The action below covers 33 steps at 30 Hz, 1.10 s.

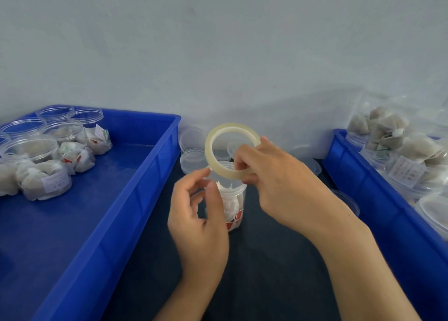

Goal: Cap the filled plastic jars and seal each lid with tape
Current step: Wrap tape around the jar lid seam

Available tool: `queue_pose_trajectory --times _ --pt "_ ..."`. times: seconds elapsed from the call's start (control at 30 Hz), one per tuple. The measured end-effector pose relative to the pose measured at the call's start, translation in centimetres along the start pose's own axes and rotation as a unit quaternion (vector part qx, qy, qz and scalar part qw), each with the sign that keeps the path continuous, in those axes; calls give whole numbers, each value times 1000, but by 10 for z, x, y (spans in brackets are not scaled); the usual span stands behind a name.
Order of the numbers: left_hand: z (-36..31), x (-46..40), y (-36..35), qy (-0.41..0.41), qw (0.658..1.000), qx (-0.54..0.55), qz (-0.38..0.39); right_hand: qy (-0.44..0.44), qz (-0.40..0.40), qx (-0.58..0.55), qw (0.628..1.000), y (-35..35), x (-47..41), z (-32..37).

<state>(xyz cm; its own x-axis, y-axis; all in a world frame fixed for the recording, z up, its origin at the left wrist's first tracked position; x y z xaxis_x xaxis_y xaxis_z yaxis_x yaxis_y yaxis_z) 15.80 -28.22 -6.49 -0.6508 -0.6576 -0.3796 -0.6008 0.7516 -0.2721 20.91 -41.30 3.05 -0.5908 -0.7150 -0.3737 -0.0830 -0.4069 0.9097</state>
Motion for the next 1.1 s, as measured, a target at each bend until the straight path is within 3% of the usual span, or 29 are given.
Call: queue_pose_trajectory --times 0.1,0.3,0.6,0.8,1.1 --pt "3 -10 2 61 998 31 10 15 2 -42 999 2 1 0" --pt "1 -15 -1 85 992 62 67 34 36 -78 996 -9 1 1" --pt "-5 -15 4 28 998 32 48 43 39 -18 998 -11 -2 5" --pt "2 -7 -3 35 996 -57 51 18 51 -52 997 -20 0 5" --pt "-5 -4 1 -8 999 -11 49 17 5 -125 992 -11 0 3"
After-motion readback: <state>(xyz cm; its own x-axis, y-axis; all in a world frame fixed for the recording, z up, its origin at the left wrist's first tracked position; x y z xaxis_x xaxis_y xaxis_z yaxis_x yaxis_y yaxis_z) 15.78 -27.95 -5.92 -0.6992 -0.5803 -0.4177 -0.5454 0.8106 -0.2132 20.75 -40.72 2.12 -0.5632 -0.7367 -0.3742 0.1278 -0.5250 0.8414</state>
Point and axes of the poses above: each hand's wrist, its own x-axis away from the middle knuckle, its own y-axis out of the back of the hand, z = x × y, the point moved 6 cm from there along -x, towards the middle knuckle, and after that the axes turned 13 degrees about y, right-handed, at the moved point
